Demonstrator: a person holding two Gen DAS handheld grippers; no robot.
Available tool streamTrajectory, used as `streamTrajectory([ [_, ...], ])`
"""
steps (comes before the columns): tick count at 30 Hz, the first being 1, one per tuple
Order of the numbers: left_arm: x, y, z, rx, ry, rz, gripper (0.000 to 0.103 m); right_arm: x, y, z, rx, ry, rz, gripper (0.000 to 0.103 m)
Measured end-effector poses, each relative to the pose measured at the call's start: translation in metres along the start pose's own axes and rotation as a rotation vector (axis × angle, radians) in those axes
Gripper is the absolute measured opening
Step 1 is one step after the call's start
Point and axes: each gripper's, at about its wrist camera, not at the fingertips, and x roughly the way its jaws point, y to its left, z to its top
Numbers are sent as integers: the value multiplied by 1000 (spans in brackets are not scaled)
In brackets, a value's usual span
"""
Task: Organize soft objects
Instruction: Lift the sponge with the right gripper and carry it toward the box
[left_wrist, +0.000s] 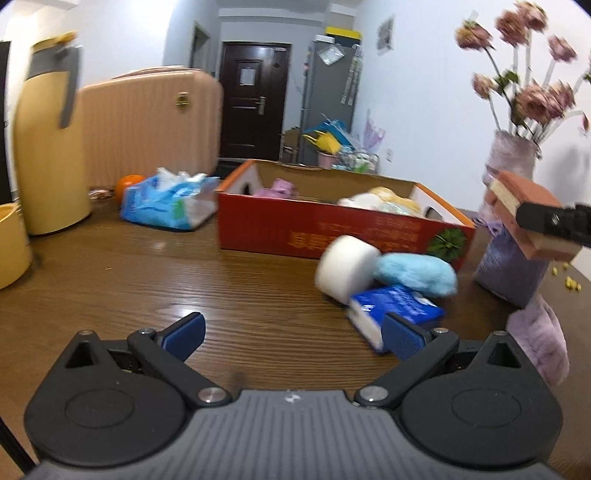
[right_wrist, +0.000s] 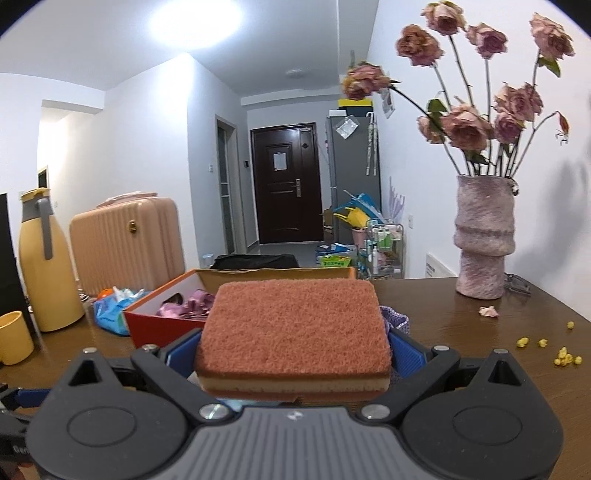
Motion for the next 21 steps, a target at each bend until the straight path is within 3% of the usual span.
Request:
streamTrajectory([
  [9, 23, -54, -1, 72, 27, -36, 103, 3, -38, -2, 10, 10, -39, 101],
  [21, 56, -104, 1, 95, 72, 1, 103, 1, -71, -3, 10, 6, -71, 101],
])
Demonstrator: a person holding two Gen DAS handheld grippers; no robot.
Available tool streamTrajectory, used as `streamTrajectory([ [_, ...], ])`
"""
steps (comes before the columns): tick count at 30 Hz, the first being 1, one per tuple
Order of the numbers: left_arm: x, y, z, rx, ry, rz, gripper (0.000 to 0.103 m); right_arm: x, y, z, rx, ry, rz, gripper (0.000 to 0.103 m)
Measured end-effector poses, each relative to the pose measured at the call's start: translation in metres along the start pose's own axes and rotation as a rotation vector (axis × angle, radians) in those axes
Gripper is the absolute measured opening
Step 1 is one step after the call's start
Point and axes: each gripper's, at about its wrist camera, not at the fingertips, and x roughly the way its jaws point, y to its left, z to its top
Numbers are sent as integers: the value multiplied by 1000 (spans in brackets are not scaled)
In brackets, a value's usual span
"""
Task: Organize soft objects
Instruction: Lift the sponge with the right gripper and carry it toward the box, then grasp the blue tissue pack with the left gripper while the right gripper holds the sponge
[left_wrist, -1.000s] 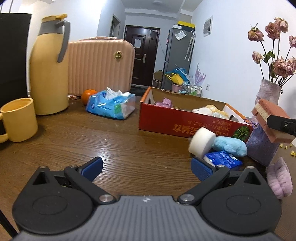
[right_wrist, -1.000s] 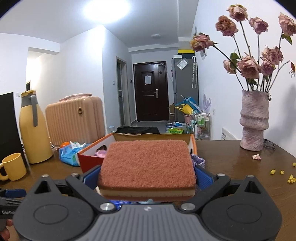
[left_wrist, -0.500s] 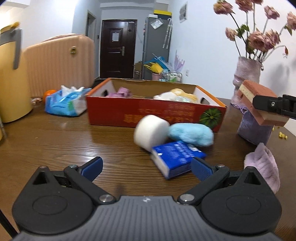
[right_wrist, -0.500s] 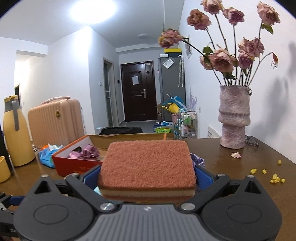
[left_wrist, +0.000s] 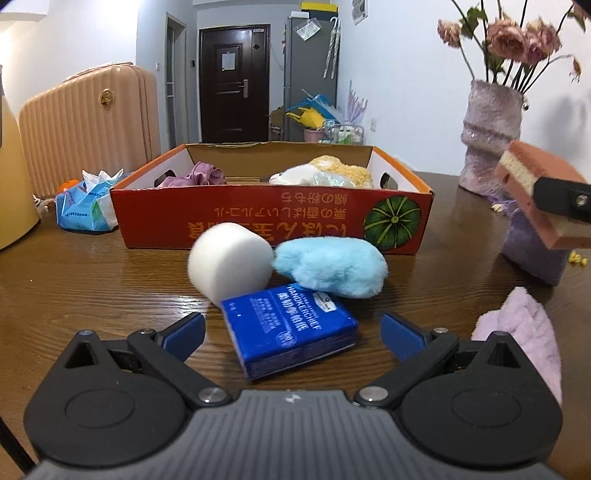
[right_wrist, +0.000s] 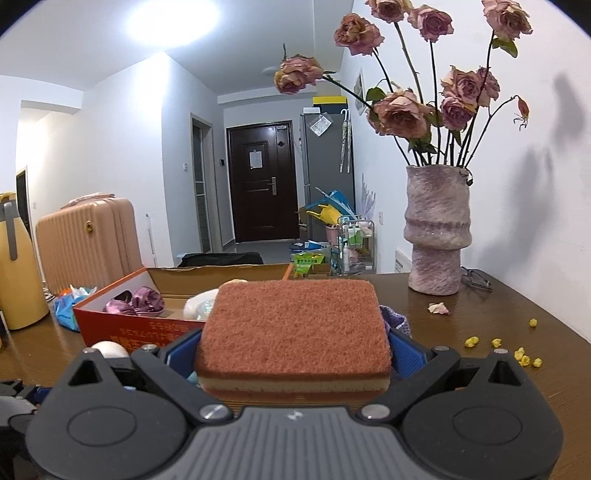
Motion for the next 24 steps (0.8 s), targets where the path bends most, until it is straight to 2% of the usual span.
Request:
streamTrajectory([
  [9, 25, -18, 5, -11, 43, 113, 103, 6, -10, -6, 1, 23, -28, 102],
  [19, 40, -7, 8, -80, 104, 110, 102, 11, -8, -12, 1, 47, -46, 102],
  [21, 41, -6, 9, -87, 107, 101, 94, 11, -7, -13, -3, 48, -48, 102],
  [22, 41, -5, 9, -88, 108, 95, 86, 11, -7, -14, -4, 50, -48, 102],
  [24, 40, -6, 8, -80, 103, 96, 84, 11, -6, -15, -7, 52, -49, 102],
])
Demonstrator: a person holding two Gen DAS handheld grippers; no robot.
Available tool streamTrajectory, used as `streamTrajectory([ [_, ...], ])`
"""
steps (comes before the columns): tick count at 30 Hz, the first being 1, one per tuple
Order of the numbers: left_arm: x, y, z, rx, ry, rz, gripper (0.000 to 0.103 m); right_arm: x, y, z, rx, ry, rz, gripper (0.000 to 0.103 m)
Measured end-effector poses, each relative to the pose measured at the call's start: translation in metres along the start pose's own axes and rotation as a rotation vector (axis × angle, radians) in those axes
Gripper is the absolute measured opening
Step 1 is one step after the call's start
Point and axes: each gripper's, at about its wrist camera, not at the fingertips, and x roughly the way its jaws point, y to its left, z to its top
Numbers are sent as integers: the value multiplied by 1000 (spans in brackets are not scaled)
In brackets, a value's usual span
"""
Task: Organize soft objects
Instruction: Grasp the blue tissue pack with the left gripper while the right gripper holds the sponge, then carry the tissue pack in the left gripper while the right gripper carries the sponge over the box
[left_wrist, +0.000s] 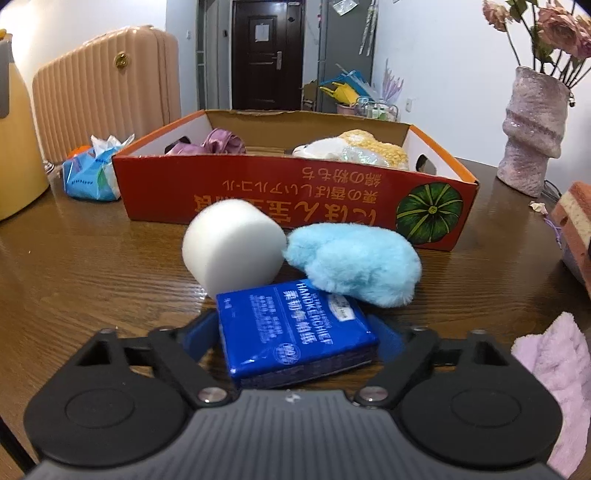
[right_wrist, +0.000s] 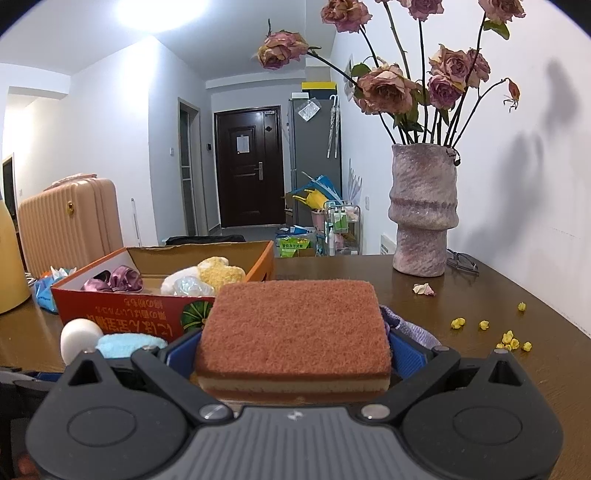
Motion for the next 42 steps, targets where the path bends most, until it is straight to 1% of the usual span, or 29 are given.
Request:
streamTrajectory([
  [2, -1, -1, 0, 9, -8, -3, 83, 0, 1, -1, -4, 1, -2, 102],
  [7, -4, 1, 0, 1, -9, -39, 82, 0, 3, -1, -10, -1, -5, 102],
  [17, -17, 7, -1, 0, -46, -51, 82, -4, 6, -3, -6, -12, -10, 102],
  [33, -64, 28, -6, 17, -187, -82, 82, -17, 31, -7, 5, -31, 20, 102],
  [42, -85, 48, -7, -9, -245, -83, 82, -24, 46, -9, 15, -46, 32, 102],
])
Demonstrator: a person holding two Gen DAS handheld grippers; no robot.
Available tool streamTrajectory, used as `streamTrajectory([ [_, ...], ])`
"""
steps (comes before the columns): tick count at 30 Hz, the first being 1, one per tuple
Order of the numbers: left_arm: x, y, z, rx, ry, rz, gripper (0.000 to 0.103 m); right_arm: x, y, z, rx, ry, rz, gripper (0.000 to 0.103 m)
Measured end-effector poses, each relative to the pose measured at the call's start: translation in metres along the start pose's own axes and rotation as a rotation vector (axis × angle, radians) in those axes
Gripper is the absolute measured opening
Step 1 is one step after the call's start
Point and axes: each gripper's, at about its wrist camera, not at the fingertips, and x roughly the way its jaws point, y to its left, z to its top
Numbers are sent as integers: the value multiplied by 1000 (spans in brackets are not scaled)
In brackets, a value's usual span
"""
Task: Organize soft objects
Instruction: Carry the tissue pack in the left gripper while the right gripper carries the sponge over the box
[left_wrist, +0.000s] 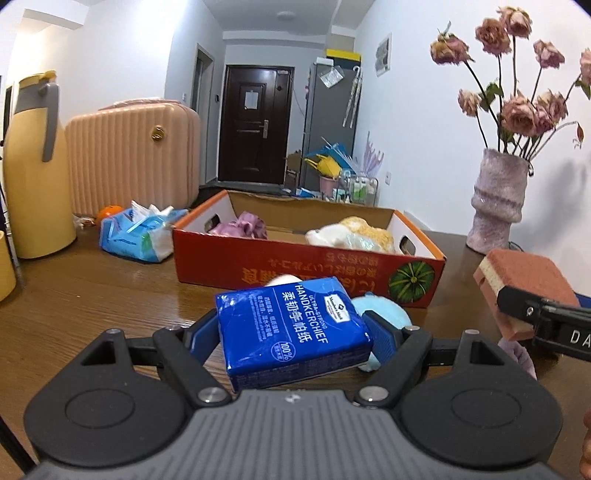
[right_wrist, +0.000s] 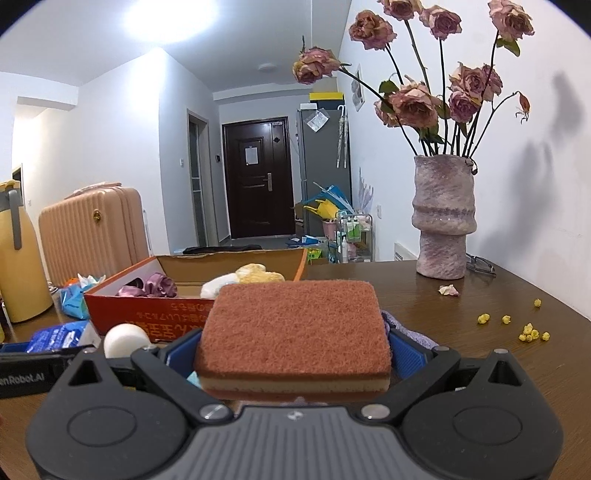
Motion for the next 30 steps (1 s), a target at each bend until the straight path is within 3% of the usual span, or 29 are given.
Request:
streamTrajectory([
  [17, -25, 35, 8, -50, -77, 19, 82, -7, 38, 0, -27, -35, 25, 102],
  [30, -15, 48, 23, -49, -119, 49, 82, 10, 60, 17, -49, -64, 36, 102],
])
